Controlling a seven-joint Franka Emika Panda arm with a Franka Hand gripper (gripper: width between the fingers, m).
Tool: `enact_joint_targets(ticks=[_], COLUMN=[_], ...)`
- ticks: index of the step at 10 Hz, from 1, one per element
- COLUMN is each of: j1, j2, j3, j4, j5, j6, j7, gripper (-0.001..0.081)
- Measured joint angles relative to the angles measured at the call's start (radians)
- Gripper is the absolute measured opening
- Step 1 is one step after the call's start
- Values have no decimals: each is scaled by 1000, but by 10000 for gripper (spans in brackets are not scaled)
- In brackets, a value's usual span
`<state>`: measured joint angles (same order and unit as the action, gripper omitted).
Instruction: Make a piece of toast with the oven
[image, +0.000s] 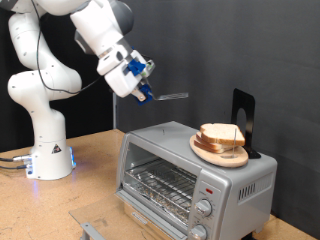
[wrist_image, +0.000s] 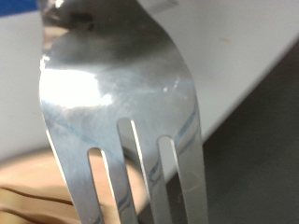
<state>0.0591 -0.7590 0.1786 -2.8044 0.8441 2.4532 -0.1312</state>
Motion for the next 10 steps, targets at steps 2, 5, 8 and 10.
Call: enact_joint_targets(ticks=[2, 5, 8, 10], j1=[-67, -114, -118, -140], j2=[5, 66, 83, 101], j3=[-15, -58, -70, -71], j4=[-17, -10, 2, 38], j5=[-6, -11, -24, -82], j6=[8, 17, -19, -108], j7=[-2, -70, -68, 1], gripper=[473, 473, 473, 473])
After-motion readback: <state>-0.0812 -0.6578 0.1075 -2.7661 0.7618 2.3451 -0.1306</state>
